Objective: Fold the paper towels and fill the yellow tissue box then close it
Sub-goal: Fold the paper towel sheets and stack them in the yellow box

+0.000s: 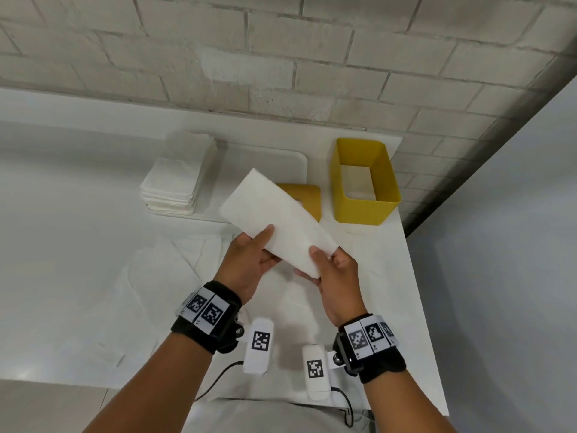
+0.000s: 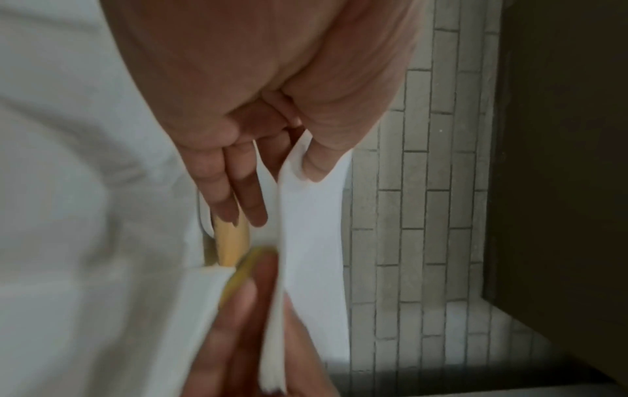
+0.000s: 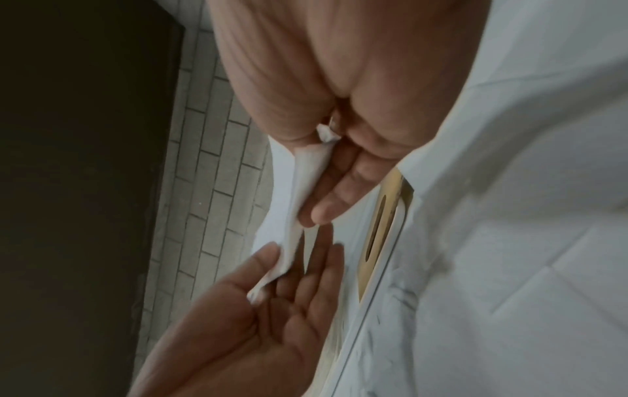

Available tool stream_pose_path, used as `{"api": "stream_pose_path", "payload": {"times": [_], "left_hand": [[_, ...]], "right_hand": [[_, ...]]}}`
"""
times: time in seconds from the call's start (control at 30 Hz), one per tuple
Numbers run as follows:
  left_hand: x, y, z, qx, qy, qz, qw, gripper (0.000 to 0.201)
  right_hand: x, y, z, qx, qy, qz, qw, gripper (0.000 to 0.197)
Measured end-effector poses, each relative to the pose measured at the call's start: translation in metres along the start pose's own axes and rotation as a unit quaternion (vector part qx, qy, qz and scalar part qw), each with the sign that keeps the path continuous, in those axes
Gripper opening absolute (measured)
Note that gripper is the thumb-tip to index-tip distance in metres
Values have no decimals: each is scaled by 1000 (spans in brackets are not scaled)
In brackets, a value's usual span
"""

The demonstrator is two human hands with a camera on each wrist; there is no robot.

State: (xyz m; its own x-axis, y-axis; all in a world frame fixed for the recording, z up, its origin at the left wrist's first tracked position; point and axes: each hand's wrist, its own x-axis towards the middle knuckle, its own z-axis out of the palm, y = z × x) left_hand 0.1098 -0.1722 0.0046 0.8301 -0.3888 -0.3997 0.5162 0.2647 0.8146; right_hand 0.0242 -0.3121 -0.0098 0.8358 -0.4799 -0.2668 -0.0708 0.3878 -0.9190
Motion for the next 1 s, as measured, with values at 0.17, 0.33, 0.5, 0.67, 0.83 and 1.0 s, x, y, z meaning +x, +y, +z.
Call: {"api": "stream_pose_path", "payload": {"times": [0.17,0.33,0.5,0.67,0.83,1.0], "left_hand": [[-10,-1,-47,-29,60,-31,997,26],[-36,-5,-94,97,99,-60,988,25],[-63,-3,-118,165,61,-74,982,31],[-66,-5,-132,192,87,-74,975,26],[-65,-3,-133,197,100,-78,972,25],[-65,-7,-131,206,107,-87,969,24]], "right_hand": [[9,-11,-24,117,94,16,989,22],[36,-56,-45,286,179,-26,941,28],[72,-95,-41,273,189,-65,941,39],[118,-105,-26,255,238,-18,937,44],[140,-101,-14,224,255,3,941,40],[155,-100,-12,233,249,18,940,26]]}}
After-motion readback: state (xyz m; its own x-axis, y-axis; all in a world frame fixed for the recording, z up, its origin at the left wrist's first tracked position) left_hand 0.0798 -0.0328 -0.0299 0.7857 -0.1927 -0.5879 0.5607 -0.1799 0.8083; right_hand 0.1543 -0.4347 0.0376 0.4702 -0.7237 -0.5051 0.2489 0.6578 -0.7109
